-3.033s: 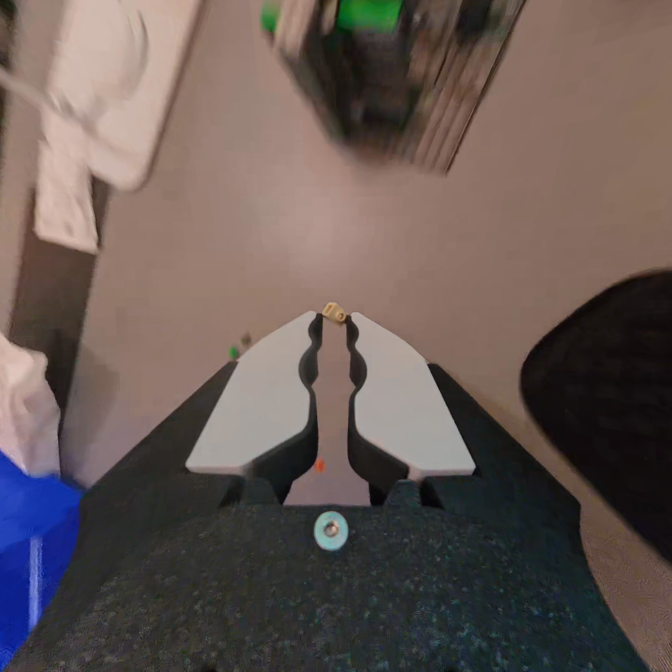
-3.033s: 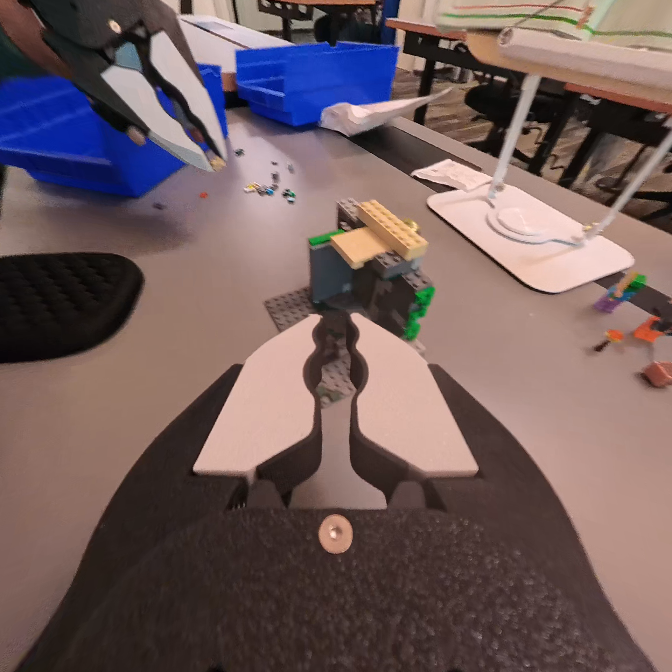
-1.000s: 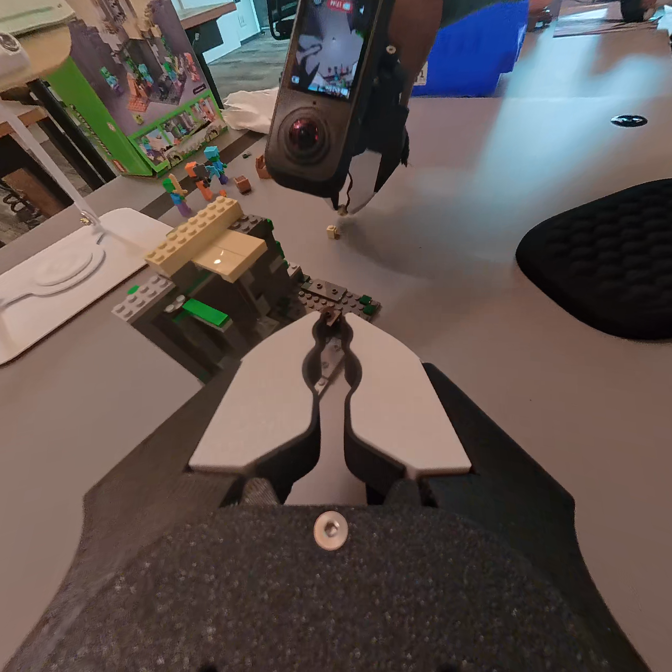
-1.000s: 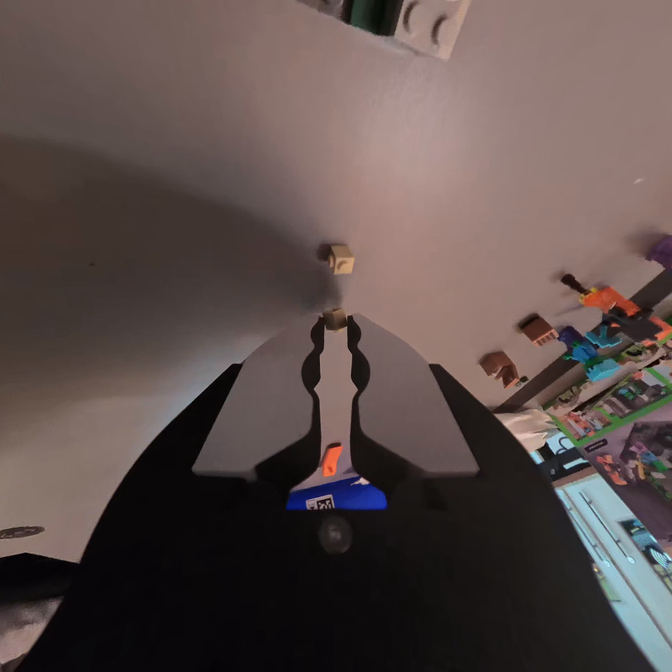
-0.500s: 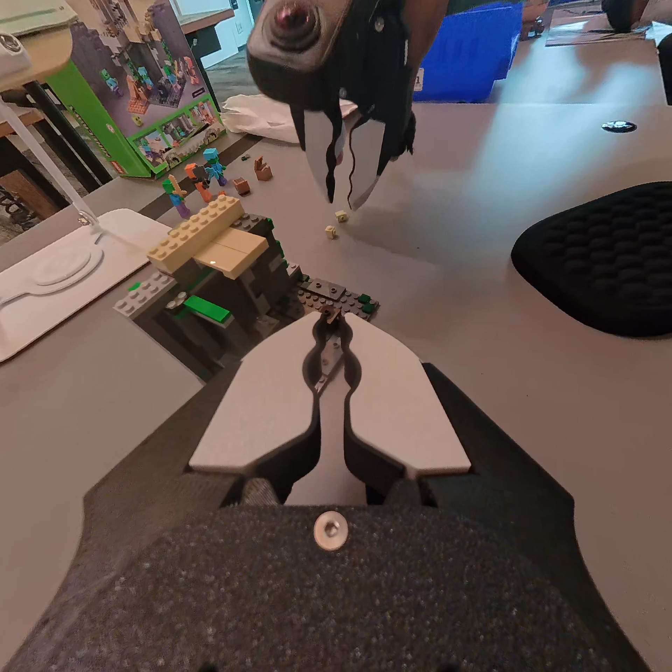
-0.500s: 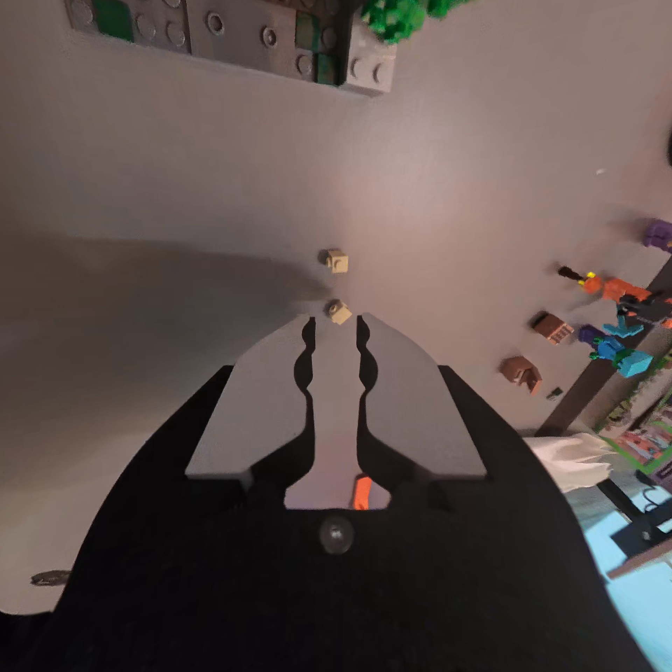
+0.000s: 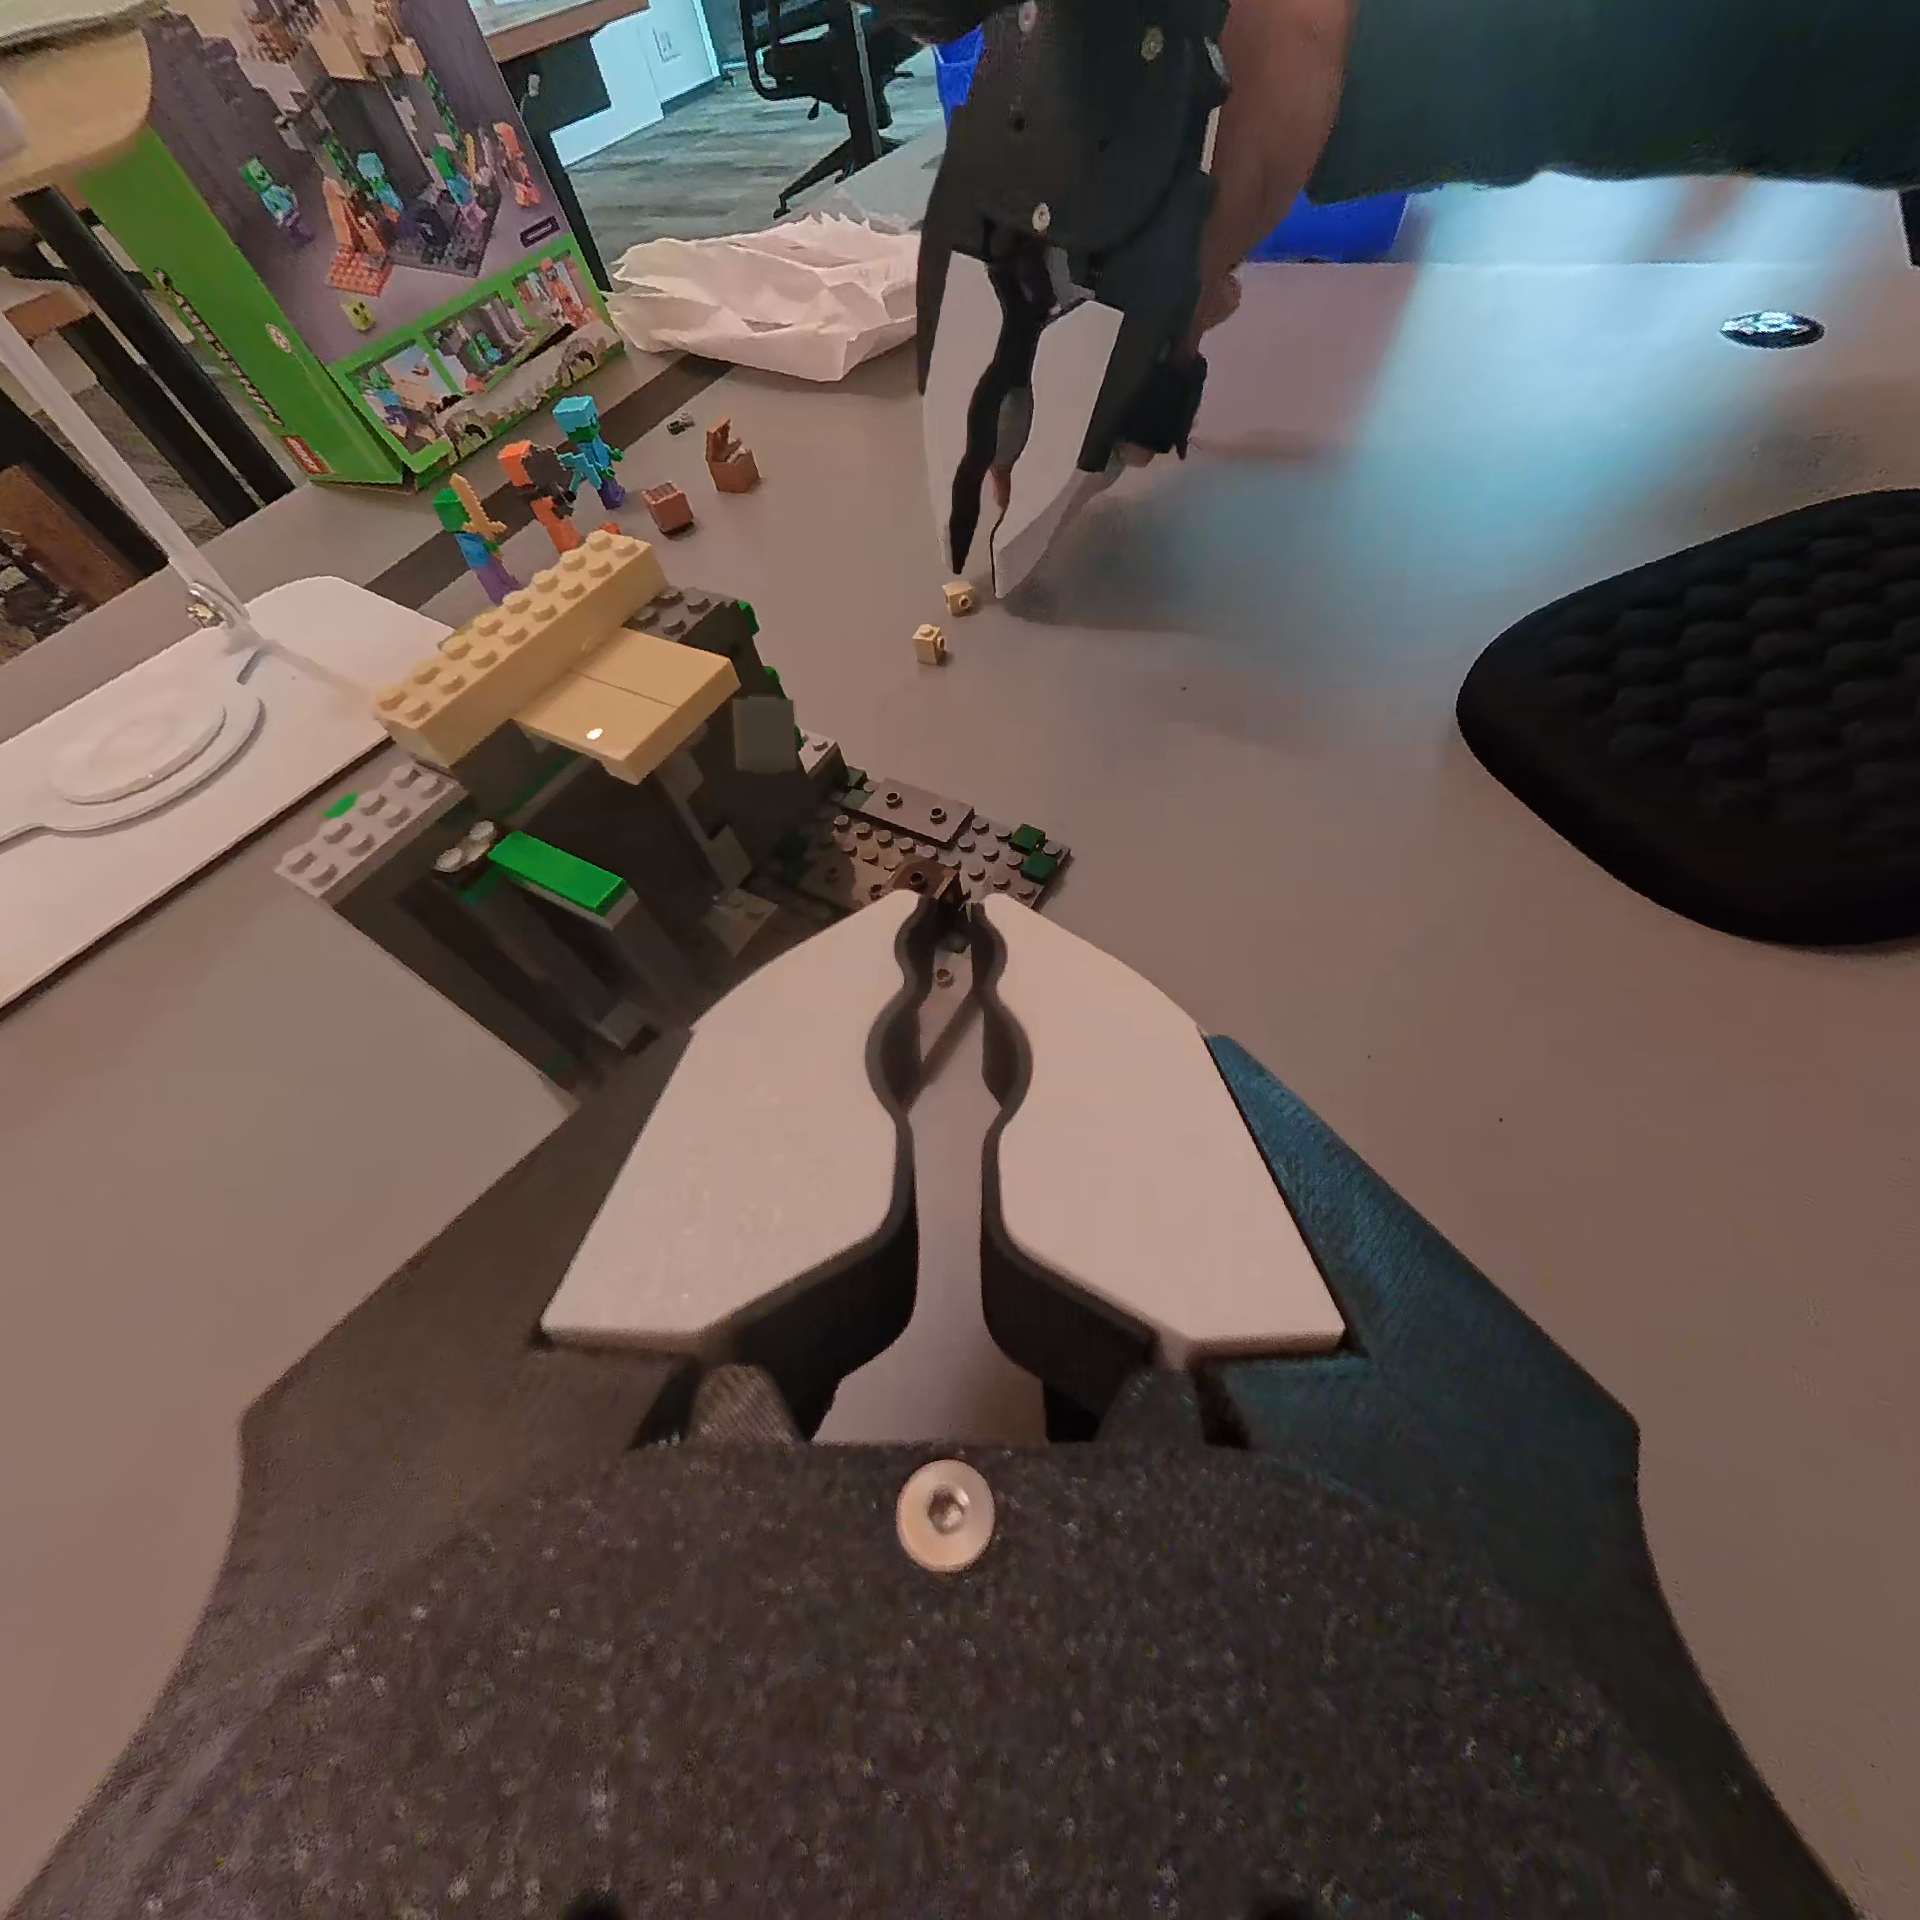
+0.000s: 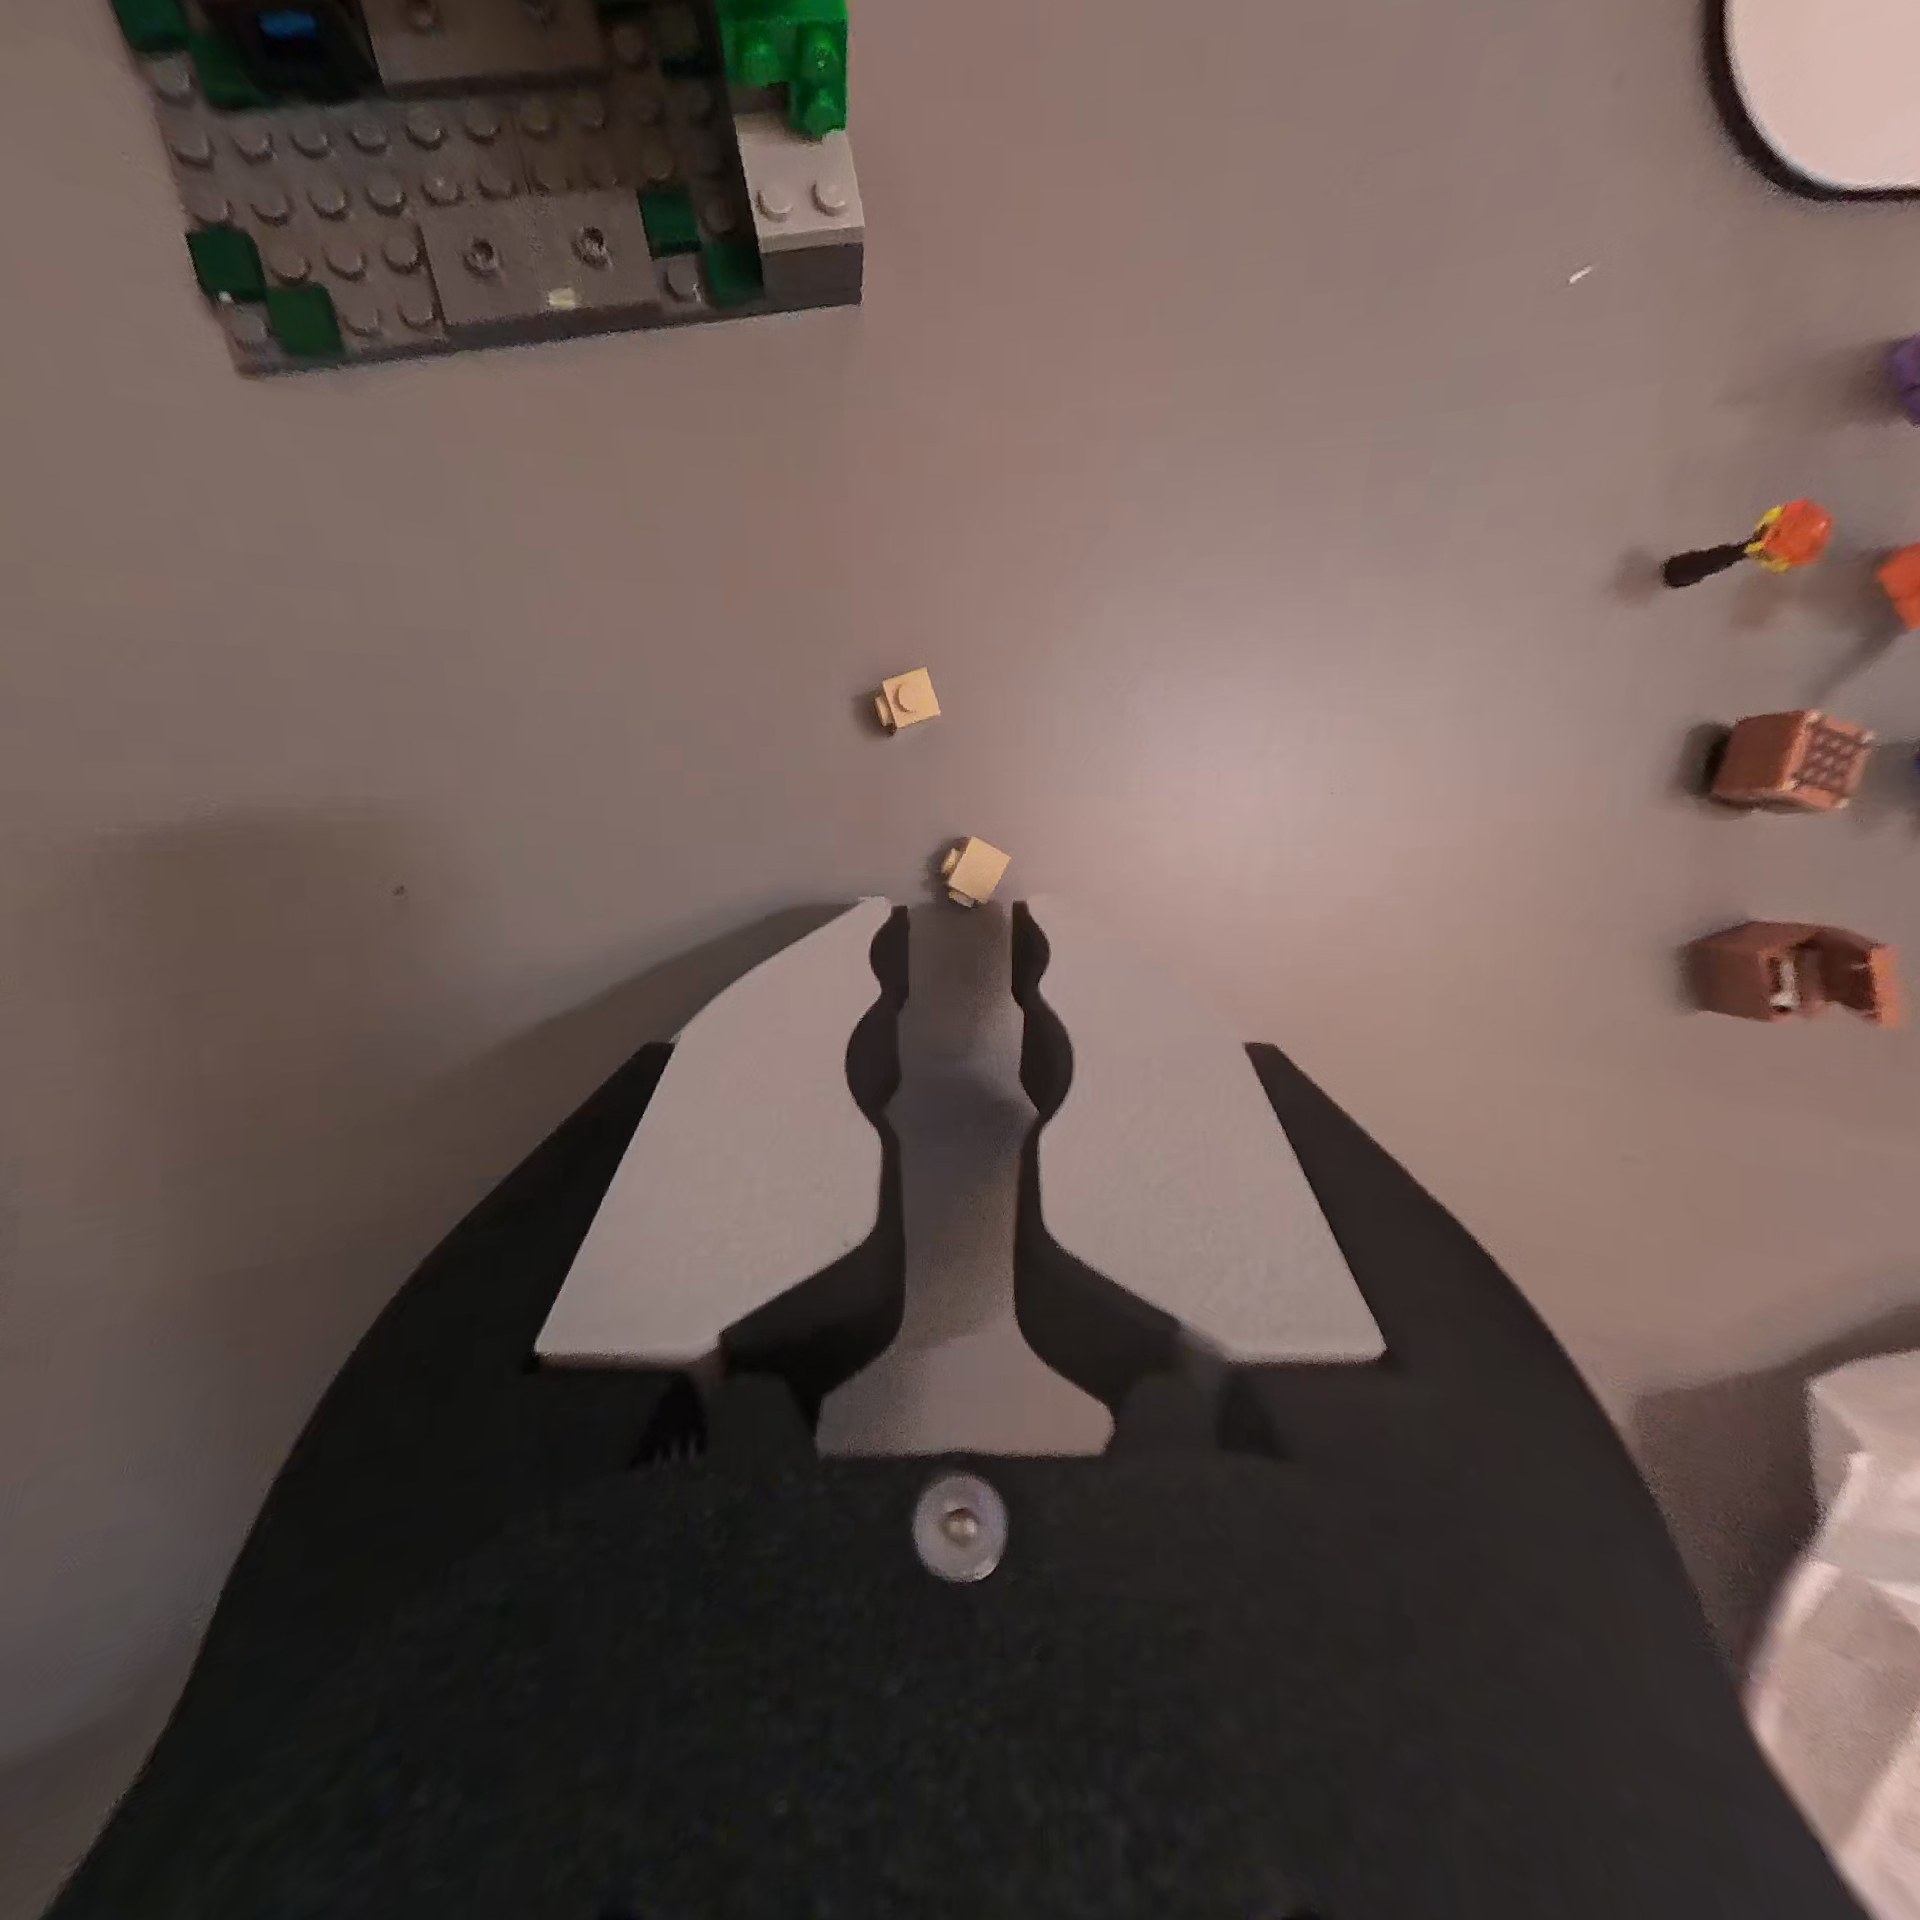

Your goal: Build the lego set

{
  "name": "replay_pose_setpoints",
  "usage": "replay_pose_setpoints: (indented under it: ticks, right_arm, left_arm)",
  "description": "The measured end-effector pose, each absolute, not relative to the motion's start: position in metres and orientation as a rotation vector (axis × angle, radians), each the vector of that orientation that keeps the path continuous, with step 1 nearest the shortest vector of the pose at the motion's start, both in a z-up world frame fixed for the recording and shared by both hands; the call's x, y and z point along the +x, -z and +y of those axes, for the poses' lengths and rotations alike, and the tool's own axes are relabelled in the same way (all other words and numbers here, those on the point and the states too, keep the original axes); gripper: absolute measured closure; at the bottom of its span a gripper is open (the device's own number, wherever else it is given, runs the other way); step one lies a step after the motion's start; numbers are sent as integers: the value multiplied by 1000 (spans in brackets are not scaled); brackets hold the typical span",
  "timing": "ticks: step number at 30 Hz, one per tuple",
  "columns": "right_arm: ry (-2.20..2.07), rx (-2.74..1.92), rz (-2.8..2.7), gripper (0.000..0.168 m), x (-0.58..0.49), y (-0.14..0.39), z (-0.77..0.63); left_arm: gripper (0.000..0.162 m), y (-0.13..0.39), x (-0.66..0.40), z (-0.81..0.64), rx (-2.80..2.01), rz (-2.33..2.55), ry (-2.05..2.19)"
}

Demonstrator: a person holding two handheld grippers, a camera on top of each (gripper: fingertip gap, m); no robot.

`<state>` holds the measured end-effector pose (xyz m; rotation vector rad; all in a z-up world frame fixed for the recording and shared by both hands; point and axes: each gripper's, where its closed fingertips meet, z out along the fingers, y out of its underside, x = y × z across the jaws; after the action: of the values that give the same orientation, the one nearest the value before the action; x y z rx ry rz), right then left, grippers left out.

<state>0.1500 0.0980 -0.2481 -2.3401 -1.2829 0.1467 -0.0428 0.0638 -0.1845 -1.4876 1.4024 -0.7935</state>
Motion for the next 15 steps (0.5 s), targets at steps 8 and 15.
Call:
replay_pose_setpoints:
  ticks: [8, 15]
  right_arm:
    - [-225, -2352, -1130, 156, 145, 251, 100]
    - [-250, -2402, -1164, 162, 143, 250, 103]
  left_arm:
    - [156, 189, -41, 63, -1497, 1416, 793]
    - [156, 187, -42, 63, -1491, 1411, 794]
